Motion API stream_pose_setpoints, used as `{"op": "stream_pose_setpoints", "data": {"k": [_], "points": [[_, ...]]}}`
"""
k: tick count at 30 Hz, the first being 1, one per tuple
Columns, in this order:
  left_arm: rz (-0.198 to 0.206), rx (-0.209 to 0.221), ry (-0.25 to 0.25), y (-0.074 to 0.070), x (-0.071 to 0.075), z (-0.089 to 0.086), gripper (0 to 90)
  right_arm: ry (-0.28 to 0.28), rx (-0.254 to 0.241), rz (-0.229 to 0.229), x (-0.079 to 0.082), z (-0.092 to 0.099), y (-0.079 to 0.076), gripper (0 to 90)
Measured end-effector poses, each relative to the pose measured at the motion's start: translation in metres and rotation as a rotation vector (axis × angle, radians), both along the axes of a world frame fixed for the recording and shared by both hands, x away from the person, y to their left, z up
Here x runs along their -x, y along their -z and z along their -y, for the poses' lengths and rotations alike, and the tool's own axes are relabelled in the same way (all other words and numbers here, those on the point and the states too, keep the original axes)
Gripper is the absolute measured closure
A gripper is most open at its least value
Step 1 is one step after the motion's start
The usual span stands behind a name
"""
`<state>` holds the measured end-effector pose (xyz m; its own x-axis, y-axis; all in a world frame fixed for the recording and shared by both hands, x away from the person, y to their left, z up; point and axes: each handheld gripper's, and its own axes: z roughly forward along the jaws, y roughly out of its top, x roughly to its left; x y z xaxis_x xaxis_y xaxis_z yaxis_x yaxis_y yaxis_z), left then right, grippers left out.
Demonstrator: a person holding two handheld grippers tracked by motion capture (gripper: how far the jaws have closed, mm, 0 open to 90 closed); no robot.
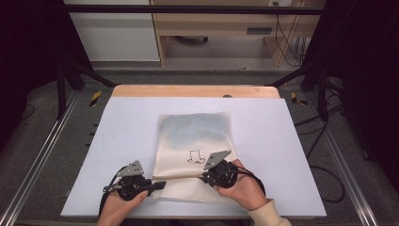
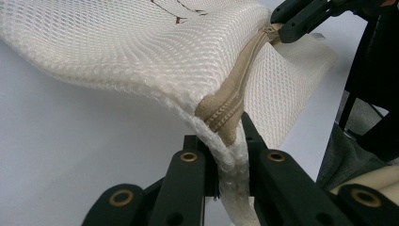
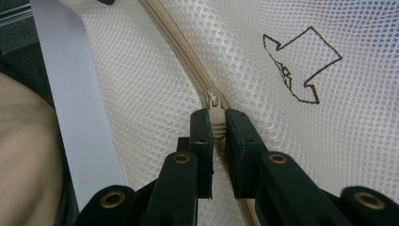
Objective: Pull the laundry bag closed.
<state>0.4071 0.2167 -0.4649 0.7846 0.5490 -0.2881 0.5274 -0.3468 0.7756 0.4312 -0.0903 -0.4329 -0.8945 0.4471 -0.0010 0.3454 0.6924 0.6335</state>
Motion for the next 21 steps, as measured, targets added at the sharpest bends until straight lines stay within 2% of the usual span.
{"op": "stream_pose_setpoints", "data": {"k": [21], "points": [[0.011,-0.003,-0.002,-0.0013,-0.0002,-0.0005,83.7,0.001,0.002,0.002,0.0003,-0.0006,0.0007,81.8]]}}
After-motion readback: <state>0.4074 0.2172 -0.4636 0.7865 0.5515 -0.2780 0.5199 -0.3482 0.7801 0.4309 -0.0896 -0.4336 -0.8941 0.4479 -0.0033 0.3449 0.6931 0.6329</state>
